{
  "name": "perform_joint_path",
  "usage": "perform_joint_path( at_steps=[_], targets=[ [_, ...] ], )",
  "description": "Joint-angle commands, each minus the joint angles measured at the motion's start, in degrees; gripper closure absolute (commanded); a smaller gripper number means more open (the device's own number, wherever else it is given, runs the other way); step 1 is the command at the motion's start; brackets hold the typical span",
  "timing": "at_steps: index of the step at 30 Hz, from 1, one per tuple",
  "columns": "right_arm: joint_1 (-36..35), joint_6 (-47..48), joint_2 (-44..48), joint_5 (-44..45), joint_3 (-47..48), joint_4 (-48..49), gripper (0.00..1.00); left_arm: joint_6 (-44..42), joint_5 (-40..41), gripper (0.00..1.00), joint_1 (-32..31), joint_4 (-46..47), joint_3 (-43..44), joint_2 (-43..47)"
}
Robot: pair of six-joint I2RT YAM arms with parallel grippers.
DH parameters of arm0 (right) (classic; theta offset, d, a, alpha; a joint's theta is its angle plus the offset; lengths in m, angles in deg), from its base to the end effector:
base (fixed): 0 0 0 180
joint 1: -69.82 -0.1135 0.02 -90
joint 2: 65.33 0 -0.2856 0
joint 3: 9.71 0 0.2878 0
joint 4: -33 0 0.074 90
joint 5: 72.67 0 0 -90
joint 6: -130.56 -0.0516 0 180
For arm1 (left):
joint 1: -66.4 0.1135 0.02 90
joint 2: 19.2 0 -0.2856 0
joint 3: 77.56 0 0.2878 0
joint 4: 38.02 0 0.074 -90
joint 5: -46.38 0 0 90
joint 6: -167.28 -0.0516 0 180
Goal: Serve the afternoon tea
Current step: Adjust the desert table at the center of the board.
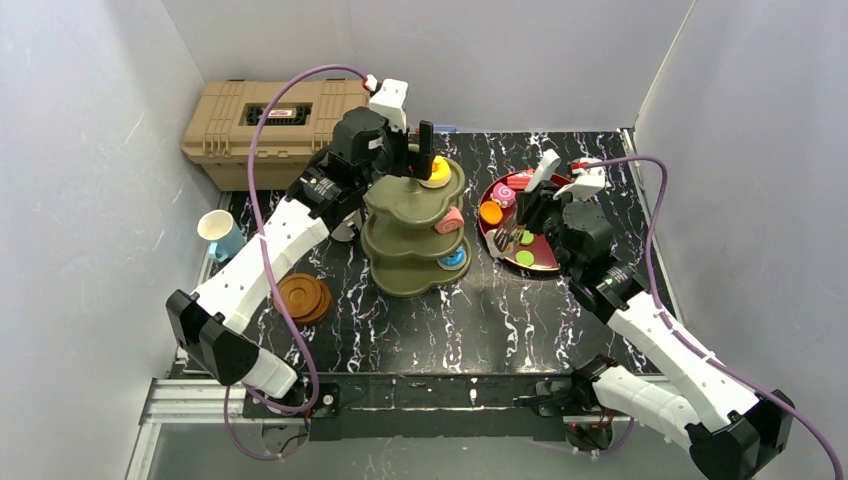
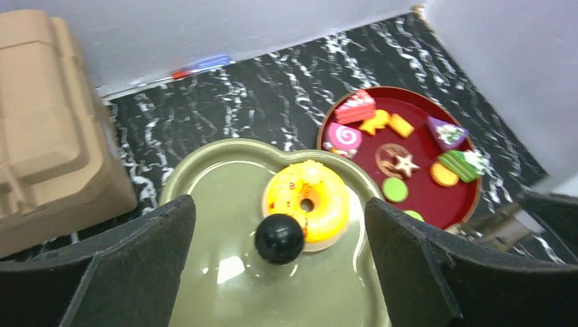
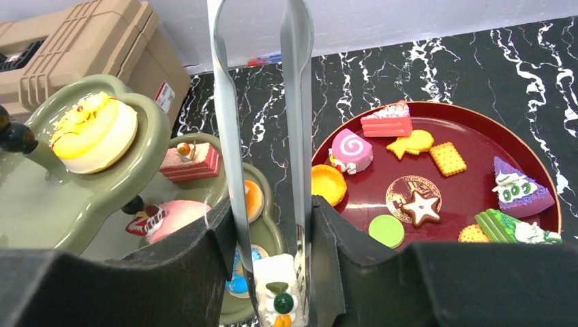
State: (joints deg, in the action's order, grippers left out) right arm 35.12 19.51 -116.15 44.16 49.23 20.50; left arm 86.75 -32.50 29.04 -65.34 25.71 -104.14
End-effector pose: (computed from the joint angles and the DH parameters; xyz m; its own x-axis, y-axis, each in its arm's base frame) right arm 0.2140 0.1199 0.3664 -0.1082 0.3150 -0.9429 -0.1062 0.9394 0.3260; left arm 0.3169 -0.2294 0.4690 -0.1956 -0.0538 -0.9792 0.4175 0.8989 -0.1328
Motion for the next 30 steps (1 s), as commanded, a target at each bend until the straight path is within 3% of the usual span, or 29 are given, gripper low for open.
perform_joint_path(
  at_steps=[1,7,14,19,26,30],
  targets=[
    [-0.4,0.0,1.1,0.9,0.8,4.4,0.88,-3.0,-17.0,0.06,3.5,0.6,0.0,4.0],
    [-0.4,0.1,1.3,0.9,1.2,4.1,0.88,-10.1,-45.7,0.11,12.6,-1.3,-1.1,3.9],
    [-0.4,0.0,1.3,0.7,1.8,3.6,0.88,-25.2,-62.5,0.16,17.2,-8.0,2.5,-0.6],
    [-0.4,-0.3,1.2,0.7,1.8,3.4,0.88,-29.3,-67.9,0.21,17.4,-12.3,7.2,-5.2],
    [-0.4,-0.3,1.5,1.0,1.7,3.2,0.88,-29.1,-67.5,0.47,17.3,-10.7,7.5,-7.5],
    [-0.4,-0.4,1.5,0.9,1.5,3.3,0.88,-28.1,-67.8,0.53,17.4,-9.0,7.3,-8.1]
  ],
)
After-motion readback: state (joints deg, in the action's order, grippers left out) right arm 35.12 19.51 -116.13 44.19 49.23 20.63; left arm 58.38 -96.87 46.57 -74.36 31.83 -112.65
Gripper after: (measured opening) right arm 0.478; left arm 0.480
